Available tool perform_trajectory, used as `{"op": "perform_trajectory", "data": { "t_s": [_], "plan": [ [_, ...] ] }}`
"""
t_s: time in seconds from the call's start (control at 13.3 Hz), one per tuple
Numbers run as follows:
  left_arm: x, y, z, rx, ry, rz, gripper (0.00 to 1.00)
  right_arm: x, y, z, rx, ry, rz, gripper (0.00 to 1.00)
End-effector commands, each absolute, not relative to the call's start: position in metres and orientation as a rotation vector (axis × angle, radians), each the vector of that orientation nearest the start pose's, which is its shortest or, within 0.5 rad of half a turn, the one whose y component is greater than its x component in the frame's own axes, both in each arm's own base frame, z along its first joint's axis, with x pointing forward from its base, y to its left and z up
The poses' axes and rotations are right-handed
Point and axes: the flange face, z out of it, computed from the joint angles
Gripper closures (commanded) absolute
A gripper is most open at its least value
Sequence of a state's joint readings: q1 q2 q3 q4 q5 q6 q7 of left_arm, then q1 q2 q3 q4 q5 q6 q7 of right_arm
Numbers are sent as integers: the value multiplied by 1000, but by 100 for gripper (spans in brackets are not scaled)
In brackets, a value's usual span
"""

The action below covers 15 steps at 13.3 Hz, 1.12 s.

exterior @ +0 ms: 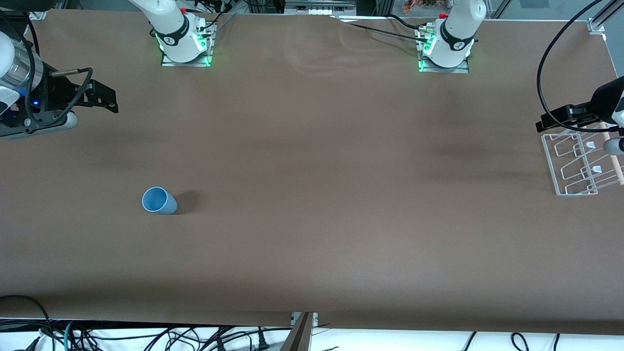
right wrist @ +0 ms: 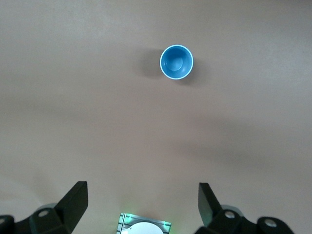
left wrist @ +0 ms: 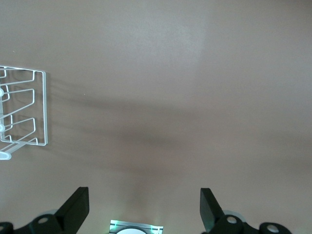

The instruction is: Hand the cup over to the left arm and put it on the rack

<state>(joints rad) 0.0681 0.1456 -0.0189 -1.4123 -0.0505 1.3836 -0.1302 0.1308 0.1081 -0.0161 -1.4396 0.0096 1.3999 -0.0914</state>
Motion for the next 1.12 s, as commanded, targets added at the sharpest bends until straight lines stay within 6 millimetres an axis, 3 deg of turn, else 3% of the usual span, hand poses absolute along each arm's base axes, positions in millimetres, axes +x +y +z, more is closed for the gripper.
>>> {"op": "perform_trajectory", "data": {
  "t_s": [0.0, 0.75, 1.05],
  "plan": [
    [582, 25, 607, -3165, -252, 266, 0, 561, 63, 619, -3123, -300, 231, 0],
    [582, 25, 607, -3165, -252, 266, 0, 566, 57, 616, -3152, -274, 223, 0],
    [582, 25, 607, -3166, -252, 261, 0, 566, 55, 624, -3156, -288, 197, 0]
  ]
}}
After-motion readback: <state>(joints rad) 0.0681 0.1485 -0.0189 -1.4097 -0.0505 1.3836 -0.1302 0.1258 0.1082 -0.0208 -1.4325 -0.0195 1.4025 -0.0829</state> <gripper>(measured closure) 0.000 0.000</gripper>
